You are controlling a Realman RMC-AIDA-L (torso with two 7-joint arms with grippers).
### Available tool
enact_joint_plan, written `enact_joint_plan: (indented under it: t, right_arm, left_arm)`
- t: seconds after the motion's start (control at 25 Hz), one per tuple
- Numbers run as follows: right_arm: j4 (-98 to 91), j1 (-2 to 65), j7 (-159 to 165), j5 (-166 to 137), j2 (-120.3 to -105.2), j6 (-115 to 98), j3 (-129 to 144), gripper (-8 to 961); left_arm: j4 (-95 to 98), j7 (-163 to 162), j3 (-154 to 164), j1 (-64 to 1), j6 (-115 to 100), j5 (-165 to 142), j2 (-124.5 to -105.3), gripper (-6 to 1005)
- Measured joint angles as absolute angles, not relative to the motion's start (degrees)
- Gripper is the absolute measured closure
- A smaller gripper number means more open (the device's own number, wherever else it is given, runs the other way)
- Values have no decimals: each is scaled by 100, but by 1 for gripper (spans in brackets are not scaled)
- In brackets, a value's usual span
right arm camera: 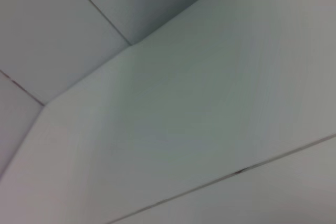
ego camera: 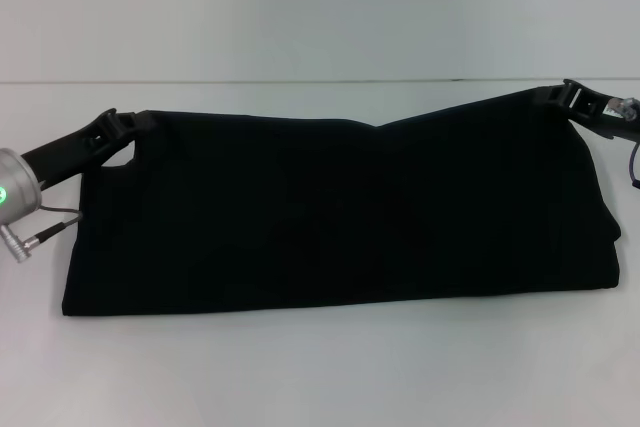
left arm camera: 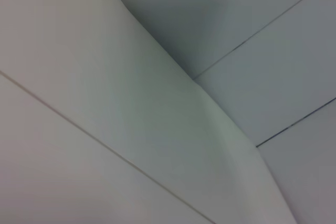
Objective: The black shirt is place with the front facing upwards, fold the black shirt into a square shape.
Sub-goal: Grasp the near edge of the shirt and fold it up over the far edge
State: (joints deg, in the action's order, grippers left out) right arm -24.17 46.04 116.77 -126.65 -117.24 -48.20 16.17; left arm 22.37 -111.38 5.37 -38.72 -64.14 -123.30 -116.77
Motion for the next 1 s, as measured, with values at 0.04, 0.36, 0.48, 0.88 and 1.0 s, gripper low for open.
enact_joint_plan:
  t: [0.04,0.36,0.48,0.88,1.0]
  right_arm:
    - [-2416,4634,11655,-12664,-11759,-4673,1662,915]
    - [-2370,4741,10827,-12324,-11865,-4122,1735,846]
    - [-2358,4734,10444,-12086,-11881,-4093,1770,777]
    - [-2346,4665,10280,-11923,-11860,-4017,1784,389]
    - [-2345,4640,10310,-11910,-11839,-4010,1784,244]
  left_arm:
    - [2231,-11110,535,-3886,-6351,-12327,-11692,907]
    - [2214,-11005,531,-3993,-5742,-12082,-11885,889]
    - [2214,-10979,530,-3993,-5522,-11898,-11965,882]
    - [2205,-10683,540,-3905,-5585,-11528,-12005,603]
    - [2205,-10610,545,-3879,-5836,-11527,-11996,496]
